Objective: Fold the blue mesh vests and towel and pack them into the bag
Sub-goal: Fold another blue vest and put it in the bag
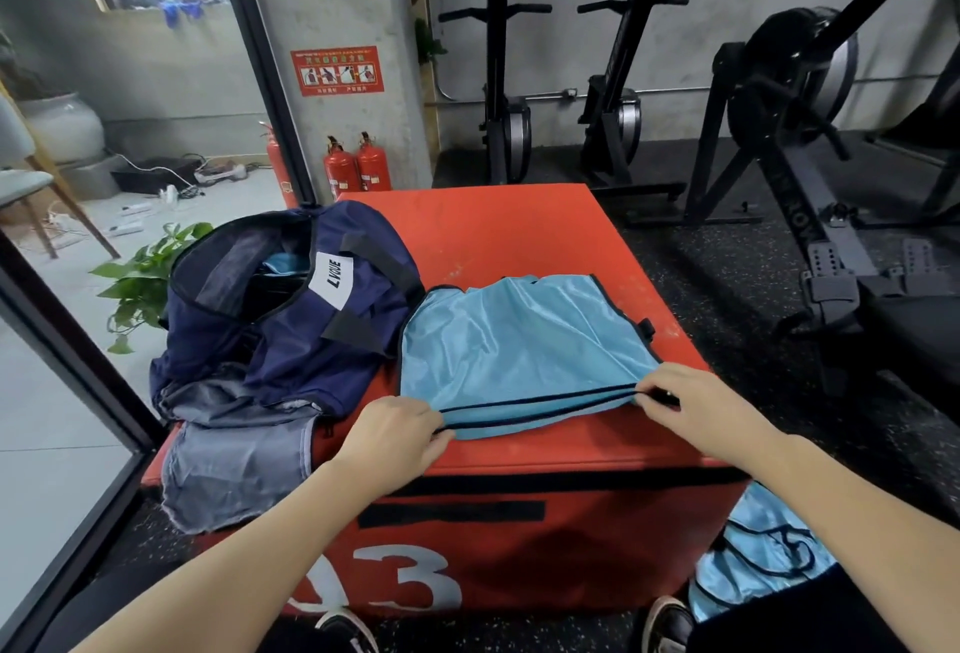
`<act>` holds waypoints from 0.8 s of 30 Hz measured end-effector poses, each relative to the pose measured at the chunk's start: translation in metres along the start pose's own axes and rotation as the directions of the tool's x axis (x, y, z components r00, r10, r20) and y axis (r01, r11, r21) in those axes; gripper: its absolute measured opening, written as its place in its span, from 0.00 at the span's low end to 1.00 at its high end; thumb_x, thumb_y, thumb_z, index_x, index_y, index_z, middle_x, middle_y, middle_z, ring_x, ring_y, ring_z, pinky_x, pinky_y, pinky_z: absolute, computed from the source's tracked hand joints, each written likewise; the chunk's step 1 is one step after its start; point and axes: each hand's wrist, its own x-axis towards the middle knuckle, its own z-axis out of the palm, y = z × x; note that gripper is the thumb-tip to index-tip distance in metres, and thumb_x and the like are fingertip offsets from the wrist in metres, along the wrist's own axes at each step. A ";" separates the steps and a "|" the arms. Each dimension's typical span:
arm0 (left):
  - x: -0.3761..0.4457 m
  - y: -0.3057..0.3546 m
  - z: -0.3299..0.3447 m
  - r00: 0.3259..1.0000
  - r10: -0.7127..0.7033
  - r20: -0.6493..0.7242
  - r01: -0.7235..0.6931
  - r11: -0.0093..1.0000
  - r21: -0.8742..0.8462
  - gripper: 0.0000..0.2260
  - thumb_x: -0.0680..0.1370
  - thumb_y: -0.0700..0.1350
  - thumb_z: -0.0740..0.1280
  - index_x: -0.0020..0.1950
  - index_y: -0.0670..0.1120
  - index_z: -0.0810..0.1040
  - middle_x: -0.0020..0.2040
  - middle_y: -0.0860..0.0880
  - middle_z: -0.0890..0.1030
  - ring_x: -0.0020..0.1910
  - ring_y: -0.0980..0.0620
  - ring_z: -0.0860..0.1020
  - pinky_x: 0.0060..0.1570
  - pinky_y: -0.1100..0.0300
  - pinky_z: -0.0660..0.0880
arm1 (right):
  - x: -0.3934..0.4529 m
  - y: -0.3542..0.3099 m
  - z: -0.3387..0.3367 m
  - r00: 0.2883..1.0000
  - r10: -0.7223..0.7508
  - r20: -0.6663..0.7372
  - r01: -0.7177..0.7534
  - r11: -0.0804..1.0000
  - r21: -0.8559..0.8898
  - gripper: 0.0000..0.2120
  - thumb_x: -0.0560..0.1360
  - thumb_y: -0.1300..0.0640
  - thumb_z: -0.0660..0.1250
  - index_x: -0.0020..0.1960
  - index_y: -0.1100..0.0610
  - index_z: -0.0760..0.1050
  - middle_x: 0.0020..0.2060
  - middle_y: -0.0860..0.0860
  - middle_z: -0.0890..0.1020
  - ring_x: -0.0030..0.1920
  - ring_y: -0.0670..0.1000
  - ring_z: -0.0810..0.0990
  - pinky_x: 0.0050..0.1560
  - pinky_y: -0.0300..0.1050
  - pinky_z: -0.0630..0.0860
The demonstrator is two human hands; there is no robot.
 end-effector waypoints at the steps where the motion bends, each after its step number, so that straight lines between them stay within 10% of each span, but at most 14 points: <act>1: 0.000 0.000 0.001 1.000 0.003 -0.007 -0.003 1.000 -0.016 0.17 0.76 0.57 0.59 0.35 0.51 0.80 0.30 0.54 0.77 0.29 0.50 0.77 0.28 0.58 0.72 | 0.001 0.000 0.000 1.000 -0.003 -0.015 0.003 1.000 0.001 0.03 0.76 0.54 0.71 0.50 0.49 0.81 0.45 0.39 0.78 0.45 0.42 0.79 0.51 0.40 0.75; 9: 0.004 0.010 -0.009 0.993 -0.048 0.103 0.069 0.975 -0.213 0.19 0.75 0.67 0.64 0.50 0.55 0.83 0.44 0.57 0.81 0.44 0.56 0.78 0.48 0.60 0.76 | 0.006 -0.005 -0.004 1.000 -0.030 -0.005 0.030 1.000 0.006 0.07 0.78 0.55 0.70 0.54 0.51 0.84 0.47 0.42 0.79 0.49 0.43 0.80 0.57 0.40 0.74; 24: 0.032 -0.006 -0.039 0.982 -0.167 0.089 0.187 0.929 -0.318 0.08 0.82 0.42 0.63 0.55 0.44 0.81 0.50 0.48 0.79 0.51 0.49 0.78 0.56 0.56 0.73 | 0.011 -0.009 -0.024 0.998 0.052 -0.047 -0.055 0.997 -0.056 0.08 0.76 0.59 0.72 0.54 0.53 0.85 0.46 0.44 0.79 0.47 0.45 0.80 0.57 0.43 0.75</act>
